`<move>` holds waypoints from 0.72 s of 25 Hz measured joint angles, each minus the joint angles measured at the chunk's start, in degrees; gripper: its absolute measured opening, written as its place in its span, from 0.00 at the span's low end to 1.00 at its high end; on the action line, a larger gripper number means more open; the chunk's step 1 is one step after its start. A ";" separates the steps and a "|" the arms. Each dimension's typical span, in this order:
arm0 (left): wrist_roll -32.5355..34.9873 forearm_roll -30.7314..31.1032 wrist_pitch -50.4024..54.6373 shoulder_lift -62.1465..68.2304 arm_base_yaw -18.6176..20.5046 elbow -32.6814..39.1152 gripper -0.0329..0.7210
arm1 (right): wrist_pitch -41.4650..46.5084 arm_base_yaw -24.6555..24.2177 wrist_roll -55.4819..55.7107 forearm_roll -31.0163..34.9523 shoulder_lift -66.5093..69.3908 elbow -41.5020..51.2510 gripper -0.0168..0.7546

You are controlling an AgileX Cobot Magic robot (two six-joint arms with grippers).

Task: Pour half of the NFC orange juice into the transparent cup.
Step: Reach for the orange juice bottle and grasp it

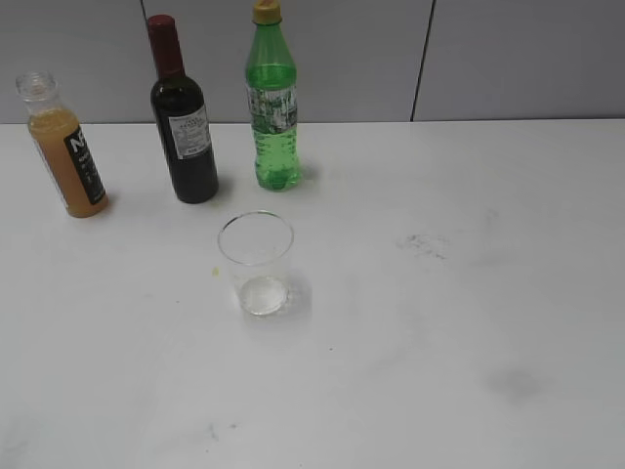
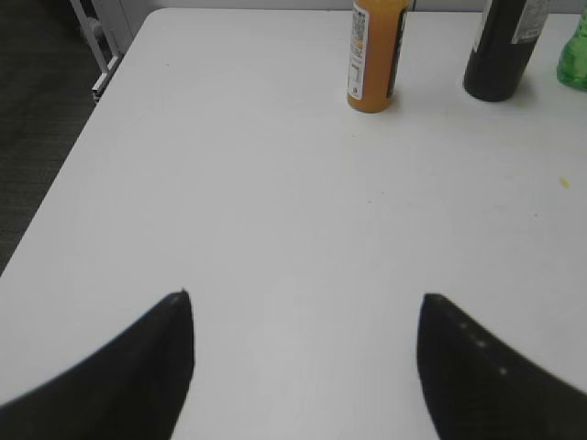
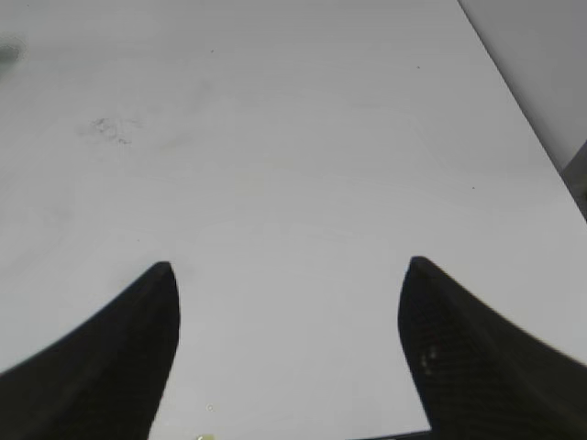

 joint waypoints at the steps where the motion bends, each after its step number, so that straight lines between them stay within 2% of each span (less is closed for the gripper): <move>1: 0.00 0.00 0.00 0.00 0.00 0.00 0.82 | 0.00 0.00 1.10 0.00 0.00 0.00 0.76; 18: 0.00 0.00 0.00 0.00 0.00 0.00 0.82 | 0.00 0.00 -1.49 -0.65 0.00 0.00 0.76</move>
